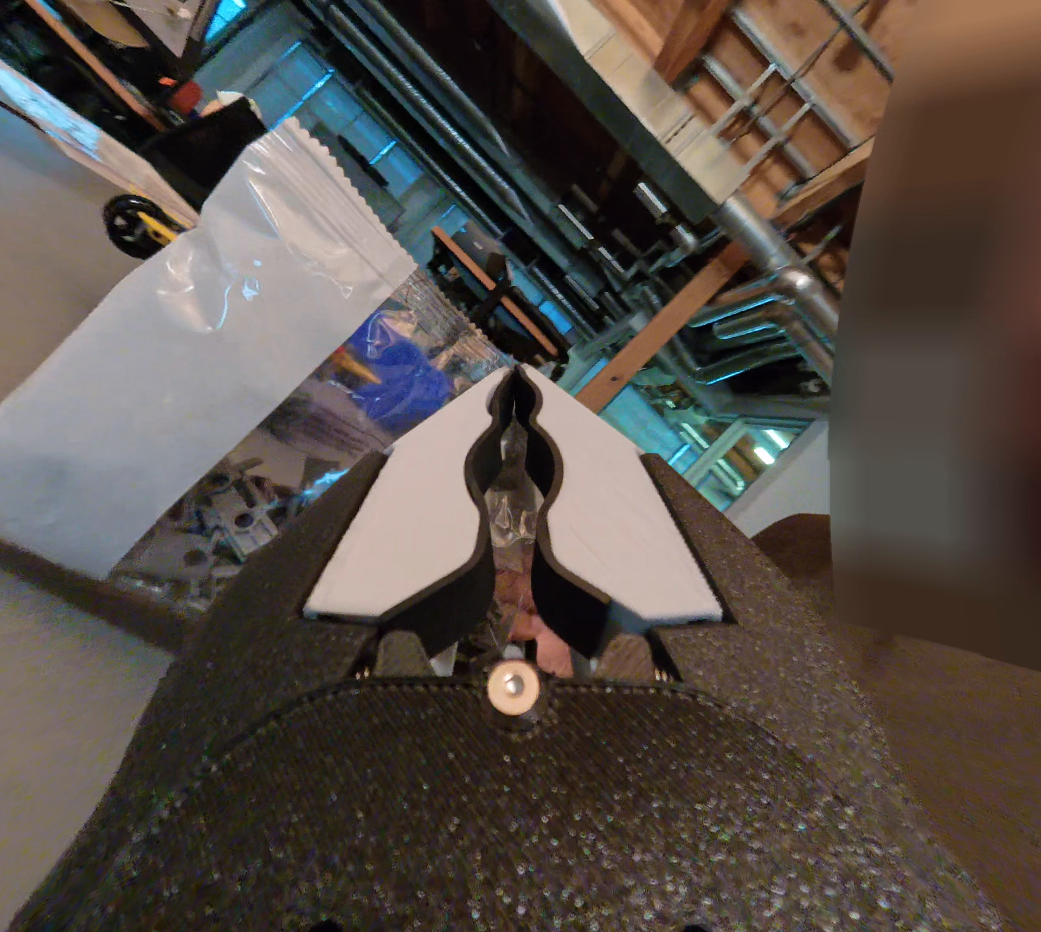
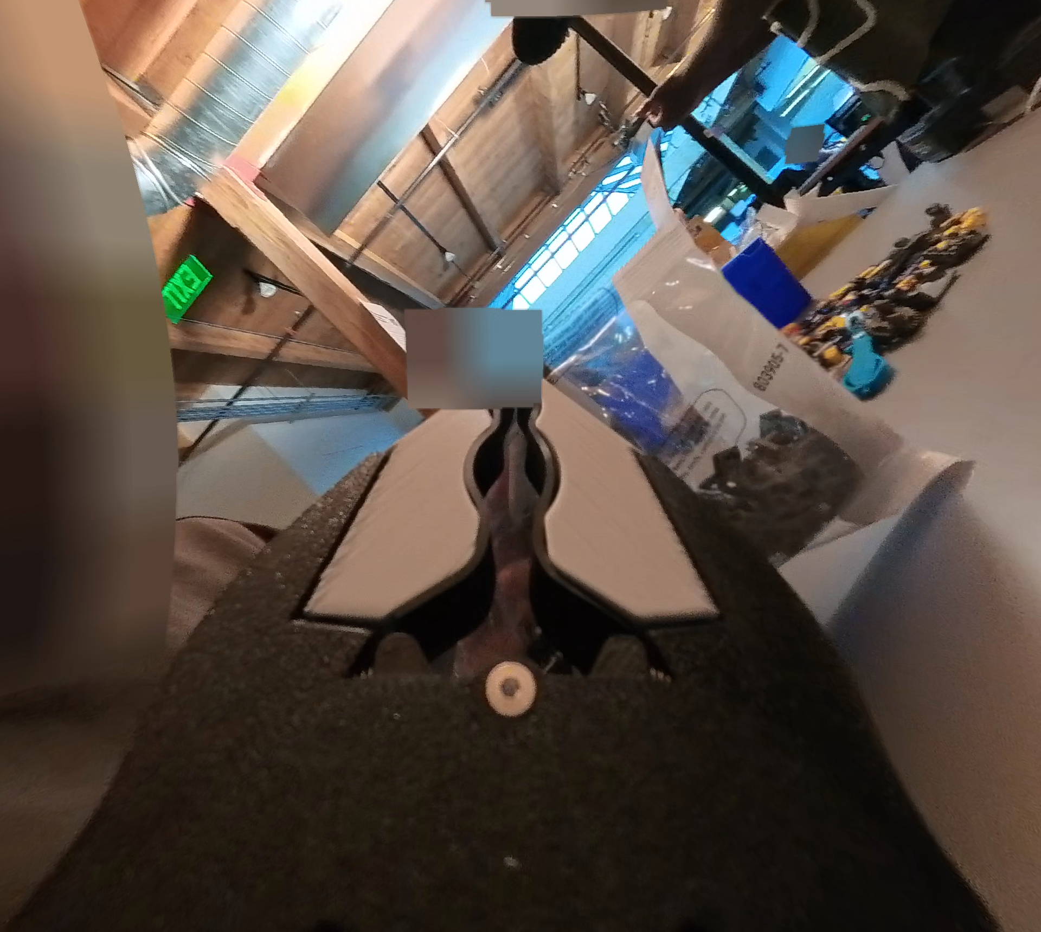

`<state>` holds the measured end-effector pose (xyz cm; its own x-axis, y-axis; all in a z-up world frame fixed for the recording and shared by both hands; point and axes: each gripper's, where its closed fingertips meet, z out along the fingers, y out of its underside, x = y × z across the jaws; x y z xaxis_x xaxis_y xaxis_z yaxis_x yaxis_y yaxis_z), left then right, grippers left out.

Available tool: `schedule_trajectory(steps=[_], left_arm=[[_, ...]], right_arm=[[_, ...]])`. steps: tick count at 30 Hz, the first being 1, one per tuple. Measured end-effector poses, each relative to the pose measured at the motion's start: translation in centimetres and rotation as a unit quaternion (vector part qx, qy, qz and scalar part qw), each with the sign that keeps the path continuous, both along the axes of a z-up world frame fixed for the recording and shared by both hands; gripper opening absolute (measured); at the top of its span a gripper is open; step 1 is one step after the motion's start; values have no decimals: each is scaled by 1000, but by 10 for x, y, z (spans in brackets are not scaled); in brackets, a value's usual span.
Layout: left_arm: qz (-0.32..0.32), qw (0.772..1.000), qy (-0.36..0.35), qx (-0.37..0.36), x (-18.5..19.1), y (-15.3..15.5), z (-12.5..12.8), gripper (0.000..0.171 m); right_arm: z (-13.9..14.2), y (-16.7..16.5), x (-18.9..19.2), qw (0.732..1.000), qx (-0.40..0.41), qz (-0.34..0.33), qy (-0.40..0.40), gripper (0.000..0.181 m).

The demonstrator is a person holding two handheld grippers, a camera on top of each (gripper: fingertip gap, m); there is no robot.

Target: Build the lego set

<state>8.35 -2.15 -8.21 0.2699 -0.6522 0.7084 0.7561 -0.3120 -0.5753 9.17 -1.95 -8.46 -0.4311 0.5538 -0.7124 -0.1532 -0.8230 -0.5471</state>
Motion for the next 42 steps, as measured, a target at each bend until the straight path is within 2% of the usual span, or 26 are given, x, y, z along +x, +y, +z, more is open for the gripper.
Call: schedule_trajectory(steps=[9, 16, 34, 35, 36, 37, 38, 39, 42], left_arm=[[4, 999, 36, -7, 2, 3, -12, 0], [-2, 999, 35, -12, 4, 5, -16, 0], [-1, 998, 52, -21, 9, 8, -22, 0], [6, 999, 42, -19, 4, 7, -20, 0], [65, 998, -25, 0, -34, 5, -8, 0], [98, 993, -61, 11, -76, -3, -2, 0], [143, 989, -25, 1, -102, -7, -10, 0], [155, 987, 28, -16, -101, -5, -18, 0], [110, 993, 44, -5, -66, 1, -11, 0]], right_arm=[[-13, 4, 4, 996, 45, -67, -45, 0], [-18, 6, 8, 996, 37, -71, -48, 0], [-27, 10, 21, 988, 76, -107, -75, 0], [-27, 15, 25, 988, 71, -119, -75, 0], [-28, 32, 39, 983, 51, -160, -70, 0], [-32, 54, 63, 976, 29, -207, -67, 1], [-38, 65, 81, 970, 26, -229, -72, 0], [-44, 61, 83, 968, 45, -230, -91, 0], [-45, 43, 62, 966, 84, -211, -121, 0]])
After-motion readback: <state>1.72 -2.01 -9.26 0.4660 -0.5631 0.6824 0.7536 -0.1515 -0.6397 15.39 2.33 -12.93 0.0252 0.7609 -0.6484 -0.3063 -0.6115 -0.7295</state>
